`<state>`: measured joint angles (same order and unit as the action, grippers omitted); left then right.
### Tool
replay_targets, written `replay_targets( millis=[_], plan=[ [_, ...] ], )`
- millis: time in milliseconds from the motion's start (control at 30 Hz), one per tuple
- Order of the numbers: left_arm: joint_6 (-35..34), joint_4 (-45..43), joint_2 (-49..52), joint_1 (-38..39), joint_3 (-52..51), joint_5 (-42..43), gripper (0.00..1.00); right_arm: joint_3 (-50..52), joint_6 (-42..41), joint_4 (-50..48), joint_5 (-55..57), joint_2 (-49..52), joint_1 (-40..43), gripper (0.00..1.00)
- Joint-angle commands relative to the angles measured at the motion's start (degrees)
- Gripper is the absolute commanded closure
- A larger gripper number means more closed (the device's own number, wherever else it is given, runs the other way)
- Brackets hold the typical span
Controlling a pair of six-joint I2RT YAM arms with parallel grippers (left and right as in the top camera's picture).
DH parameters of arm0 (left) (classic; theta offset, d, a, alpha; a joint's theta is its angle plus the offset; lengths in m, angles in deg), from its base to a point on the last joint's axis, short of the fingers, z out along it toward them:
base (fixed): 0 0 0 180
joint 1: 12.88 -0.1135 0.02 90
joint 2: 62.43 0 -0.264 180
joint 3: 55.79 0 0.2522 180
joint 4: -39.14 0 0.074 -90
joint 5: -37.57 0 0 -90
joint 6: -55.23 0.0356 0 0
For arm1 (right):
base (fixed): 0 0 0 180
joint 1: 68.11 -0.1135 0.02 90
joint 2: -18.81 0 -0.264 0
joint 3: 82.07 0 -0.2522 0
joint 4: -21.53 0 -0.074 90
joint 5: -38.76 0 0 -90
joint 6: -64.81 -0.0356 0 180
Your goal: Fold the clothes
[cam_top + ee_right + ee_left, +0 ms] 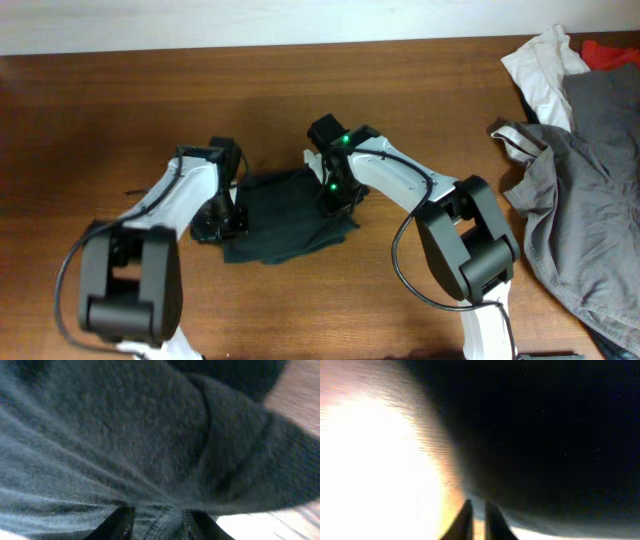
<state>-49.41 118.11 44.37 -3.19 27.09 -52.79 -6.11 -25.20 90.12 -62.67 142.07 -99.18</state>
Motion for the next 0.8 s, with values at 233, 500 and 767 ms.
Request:
replay_targets(
  millis=[233,500,767],
  plan=[
    [3.0,-14.1,-12.8,-0.5,6.7,-3.3,0.66,-16.2,-0.7,13.7,7.6,-6.4,1.1,0.59],
    [8.5,-18.9,-5.1,-0.4,6.7,0.7,0.66,-16.6,-1.6,20.5,-3.2,-8.5,-0.5,0.59],
    [10.5,-17.6,3.4,-0.5,6.7,2.1,0.67,-8.6,-2.6,20.4,-4.9,-8.5,-3.1,0.57]
  ],
)
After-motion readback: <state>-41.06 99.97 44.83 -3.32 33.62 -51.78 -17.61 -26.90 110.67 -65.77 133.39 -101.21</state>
